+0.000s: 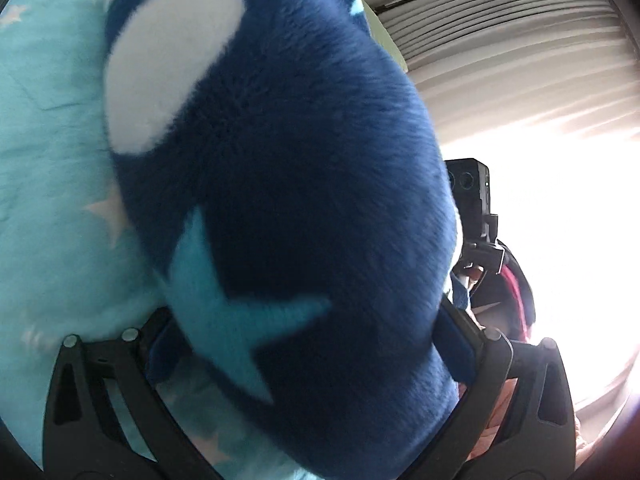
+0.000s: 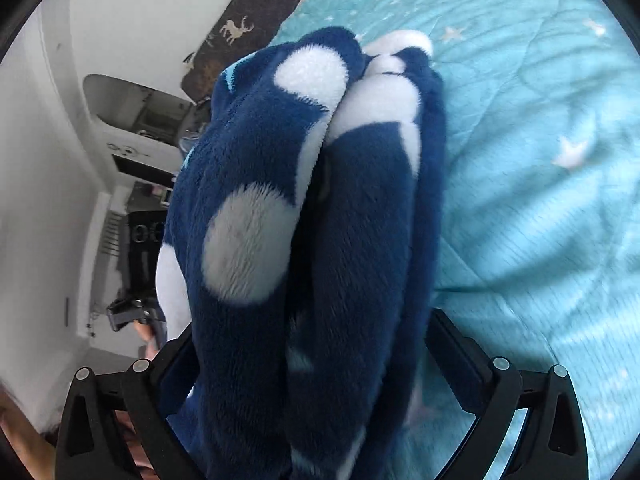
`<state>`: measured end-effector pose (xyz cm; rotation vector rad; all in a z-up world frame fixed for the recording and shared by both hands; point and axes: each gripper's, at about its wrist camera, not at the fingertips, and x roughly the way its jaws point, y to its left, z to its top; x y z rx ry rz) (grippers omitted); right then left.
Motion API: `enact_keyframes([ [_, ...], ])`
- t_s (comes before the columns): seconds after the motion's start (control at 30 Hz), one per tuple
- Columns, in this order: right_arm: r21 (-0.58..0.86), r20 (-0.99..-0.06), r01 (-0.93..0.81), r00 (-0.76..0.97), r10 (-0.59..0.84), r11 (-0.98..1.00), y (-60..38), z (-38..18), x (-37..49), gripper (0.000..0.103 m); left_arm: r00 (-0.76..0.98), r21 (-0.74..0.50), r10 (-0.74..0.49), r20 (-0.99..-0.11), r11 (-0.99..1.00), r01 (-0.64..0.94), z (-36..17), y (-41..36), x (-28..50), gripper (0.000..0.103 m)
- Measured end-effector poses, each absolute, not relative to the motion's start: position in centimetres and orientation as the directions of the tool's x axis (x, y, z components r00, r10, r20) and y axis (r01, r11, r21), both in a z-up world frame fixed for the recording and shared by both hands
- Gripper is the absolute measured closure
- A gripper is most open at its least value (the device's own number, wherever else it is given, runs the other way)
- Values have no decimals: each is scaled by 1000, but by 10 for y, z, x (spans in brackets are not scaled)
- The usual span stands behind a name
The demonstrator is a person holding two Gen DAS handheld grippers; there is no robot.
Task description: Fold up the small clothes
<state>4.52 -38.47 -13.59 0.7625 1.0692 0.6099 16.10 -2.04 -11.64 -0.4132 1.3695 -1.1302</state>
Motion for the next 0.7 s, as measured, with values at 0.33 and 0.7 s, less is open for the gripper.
enact_keyframes([
  [0.33,702,-541,-190,484,688,686,-346,-71,53,34,26,-702,-848,-530,455,548,-43,-10,145,14],
  [0.7,552,-386,-304,732,561,776,-372,150,84,34,263,-478,-874,-409,451,754,186,-49,209,14],
])
